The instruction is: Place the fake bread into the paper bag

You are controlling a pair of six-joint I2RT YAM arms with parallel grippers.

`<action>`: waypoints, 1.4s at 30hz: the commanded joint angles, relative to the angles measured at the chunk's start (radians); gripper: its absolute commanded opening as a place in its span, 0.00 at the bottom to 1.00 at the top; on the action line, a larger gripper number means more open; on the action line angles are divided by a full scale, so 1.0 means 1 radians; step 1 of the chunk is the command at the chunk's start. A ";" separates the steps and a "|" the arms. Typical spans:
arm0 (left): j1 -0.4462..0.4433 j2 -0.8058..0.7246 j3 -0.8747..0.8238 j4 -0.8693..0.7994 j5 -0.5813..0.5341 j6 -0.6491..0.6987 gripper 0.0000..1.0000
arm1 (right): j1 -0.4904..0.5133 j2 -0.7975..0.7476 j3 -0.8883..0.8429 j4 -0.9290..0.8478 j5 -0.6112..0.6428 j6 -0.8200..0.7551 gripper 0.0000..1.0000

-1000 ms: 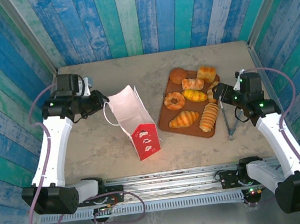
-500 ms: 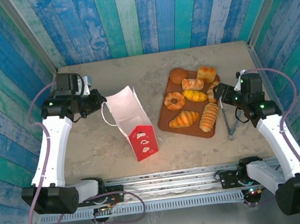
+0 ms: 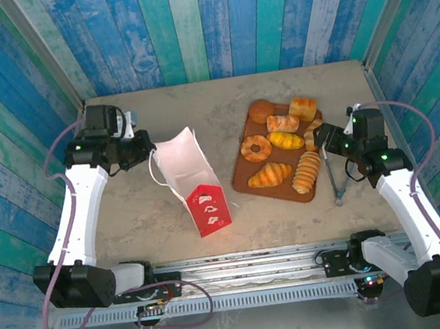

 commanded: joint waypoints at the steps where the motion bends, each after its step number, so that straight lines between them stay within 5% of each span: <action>1: -0.003 0.026 0.049 -0.010 -0.003 0.011 0.00 | -0.003 -0.011 -0.013 0.006 0.012 0.006 1.00; 8: -0.004 0.114 0.197 -0.011 -0.023 0.031 0.00 | -0.002 0.003 0.001 -0.011 0.012 -0.015 1.00; 19: -0.004 0.456 0.570 -0.065 -0.049 0.095 0.00 | -0.002 0.072 0.116 -0.215 0.051 -0.139 1.00; 32: -0.003 0.785 0.905 -0.031 0.001 0.015 0.02 | -0.003 0.112 0.154 -0.297 0.118 -0.183 1.00; 42: 0.029 0.820 0.990 0.081 0.111 -0.026 0.38 | -0.002 0.111 0.186 -0.397 0.239 -0.183 1.00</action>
